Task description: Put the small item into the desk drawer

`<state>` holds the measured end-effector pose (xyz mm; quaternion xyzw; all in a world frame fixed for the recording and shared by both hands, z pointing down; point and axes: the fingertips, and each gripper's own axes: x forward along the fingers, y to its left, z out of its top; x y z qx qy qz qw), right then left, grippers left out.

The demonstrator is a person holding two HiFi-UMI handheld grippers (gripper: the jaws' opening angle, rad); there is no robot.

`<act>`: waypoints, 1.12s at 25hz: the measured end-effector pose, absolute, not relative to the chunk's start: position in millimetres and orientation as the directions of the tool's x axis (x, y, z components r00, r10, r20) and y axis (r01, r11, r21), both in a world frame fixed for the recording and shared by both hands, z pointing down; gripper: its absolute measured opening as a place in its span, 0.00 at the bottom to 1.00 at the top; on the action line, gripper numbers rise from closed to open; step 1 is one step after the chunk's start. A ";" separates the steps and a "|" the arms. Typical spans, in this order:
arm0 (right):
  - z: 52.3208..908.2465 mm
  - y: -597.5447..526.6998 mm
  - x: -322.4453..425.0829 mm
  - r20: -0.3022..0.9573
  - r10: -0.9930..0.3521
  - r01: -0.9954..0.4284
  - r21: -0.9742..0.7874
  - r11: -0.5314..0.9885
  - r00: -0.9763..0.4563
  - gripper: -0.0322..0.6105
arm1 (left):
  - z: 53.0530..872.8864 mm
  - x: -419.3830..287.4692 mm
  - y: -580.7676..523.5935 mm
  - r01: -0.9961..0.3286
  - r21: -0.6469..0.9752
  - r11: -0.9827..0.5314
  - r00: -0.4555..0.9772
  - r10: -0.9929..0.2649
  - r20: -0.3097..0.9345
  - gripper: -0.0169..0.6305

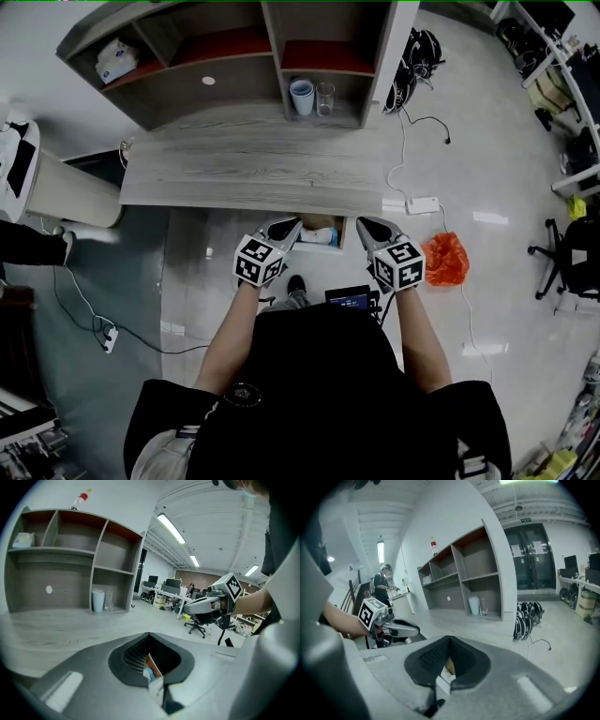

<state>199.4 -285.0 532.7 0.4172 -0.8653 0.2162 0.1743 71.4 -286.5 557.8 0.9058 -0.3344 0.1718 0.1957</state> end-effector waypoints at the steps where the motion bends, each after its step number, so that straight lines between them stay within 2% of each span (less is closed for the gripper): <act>1: 528.0 -286.4 198.2 0.468 -0.651 -0.794 -0.233 0.561 -0.597 0.05 | 554.6 72.4 -288.4 -0.674 0.236 -0.701 0.717 -0.542 0.439 0.01; 8: 521.4 -284.4 210.0 0.435 -0.669 -0.796 -0.276 0.538 -0.603 0.05 | 553.0 76.4 -284.2 -0.682 0.230 -0.694 0.707 -0.544 0.452 0.01; 19: 530.6 -257.0 222.8 0.420 -0.619 -0.746 -0.319 0.584 -0.664 0.05 | 566.5 82.2 -236.3 -0.717 0.227 -0.659 0.665 -0.550 0.506 0.03; 28: 545.9 -243.1 208.0 0.414 -0.556 -0.690 -0.345 0.637 -0.720 0.05 | 582.1 41.1 -188.6 -0.830 0.216 -0.514 0.535 -0.624 0.569 0.03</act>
